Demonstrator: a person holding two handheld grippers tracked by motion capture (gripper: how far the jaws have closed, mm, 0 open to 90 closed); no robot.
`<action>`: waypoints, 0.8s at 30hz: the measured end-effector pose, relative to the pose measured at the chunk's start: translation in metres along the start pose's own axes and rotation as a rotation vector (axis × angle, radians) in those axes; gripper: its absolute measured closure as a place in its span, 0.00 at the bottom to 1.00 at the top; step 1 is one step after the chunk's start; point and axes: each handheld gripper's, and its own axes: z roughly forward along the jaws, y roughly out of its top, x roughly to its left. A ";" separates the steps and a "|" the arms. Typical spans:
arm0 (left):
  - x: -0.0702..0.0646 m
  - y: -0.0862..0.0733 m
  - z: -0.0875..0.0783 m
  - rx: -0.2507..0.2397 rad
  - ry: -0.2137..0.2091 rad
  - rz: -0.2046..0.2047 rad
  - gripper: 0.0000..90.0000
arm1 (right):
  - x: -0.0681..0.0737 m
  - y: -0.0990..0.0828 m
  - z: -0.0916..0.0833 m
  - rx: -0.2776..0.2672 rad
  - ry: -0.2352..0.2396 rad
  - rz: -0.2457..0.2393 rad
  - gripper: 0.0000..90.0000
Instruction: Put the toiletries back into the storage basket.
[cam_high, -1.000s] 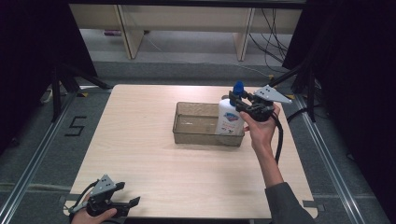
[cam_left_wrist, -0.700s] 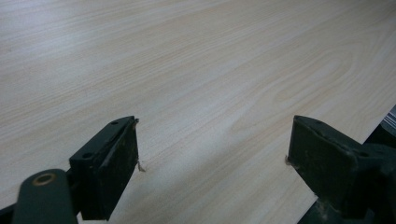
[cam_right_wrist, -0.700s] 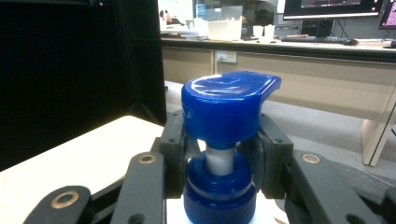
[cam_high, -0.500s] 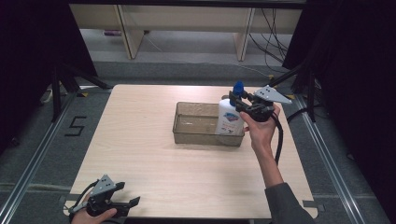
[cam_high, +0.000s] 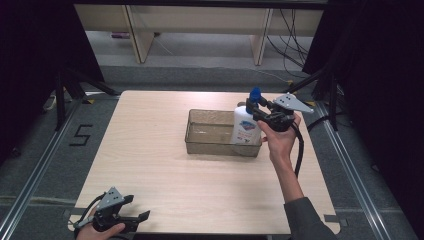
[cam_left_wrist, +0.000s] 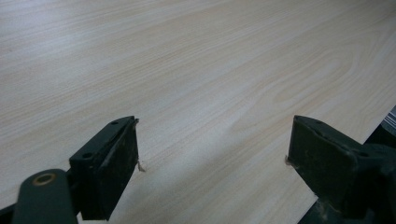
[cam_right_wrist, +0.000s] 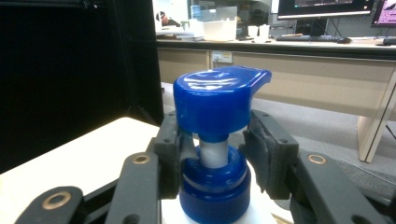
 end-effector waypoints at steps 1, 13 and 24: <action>0.000 0.000 0.000 0.000 0.000 -0.001 0.17 | 0.000 0.000 0.000 0.001 -0.001 -0.002 0.63; -0.001 -0.001 0.002 -0.025 -0.010 -0.024 0.17 | -0.002 -0.002 -0.007 -0.023 -0.015 0.041 0.50; -0.002 -0.001 0.002 -0.027 -0.011 -0.027 0.17 | 0.001 0.000 -0.015 -0.018 -0.017 0.056 0.44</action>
